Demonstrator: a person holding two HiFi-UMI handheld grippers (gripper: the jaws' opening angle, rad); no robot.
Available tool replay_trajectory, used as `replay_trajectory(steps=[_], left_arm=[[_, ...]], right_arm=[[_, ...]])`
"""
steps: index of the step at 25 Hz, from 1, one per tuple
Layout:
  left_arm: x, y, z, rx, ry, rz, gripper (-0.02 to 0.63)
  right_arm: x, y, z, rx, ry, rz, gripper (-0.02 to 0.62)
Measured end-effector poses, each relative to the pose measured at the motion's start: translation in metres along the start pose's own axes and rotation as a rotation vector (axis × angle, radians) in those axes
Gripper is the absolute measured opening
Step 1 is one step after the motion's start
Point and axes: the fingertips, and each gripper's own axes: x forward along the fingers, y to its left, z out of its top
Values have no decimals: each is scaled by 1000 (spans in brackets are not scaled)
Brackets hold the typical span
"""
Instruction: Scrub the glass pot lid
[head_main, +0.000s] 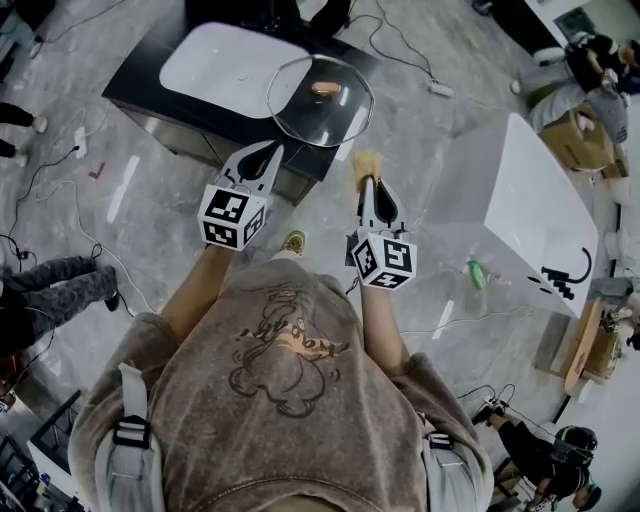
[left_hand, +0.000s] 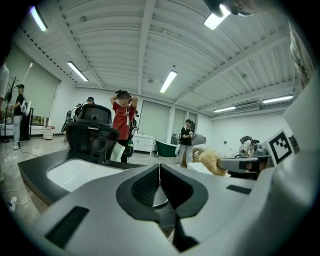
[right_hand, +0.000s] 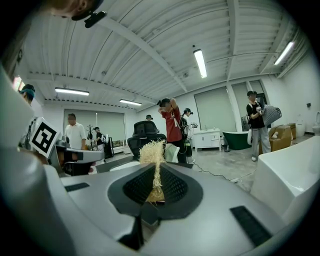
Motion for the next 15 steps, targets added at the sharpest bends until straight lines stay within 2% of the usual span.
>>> replay_trajectory(steps=[6,15], left_arm=[[28,3,13,-5,-33,45,20],[54,13,10,8,-8,46,20]], right_arm=[[23,-27,7,-10,6,43,37],[55,-35,3,3,31,69,37]])
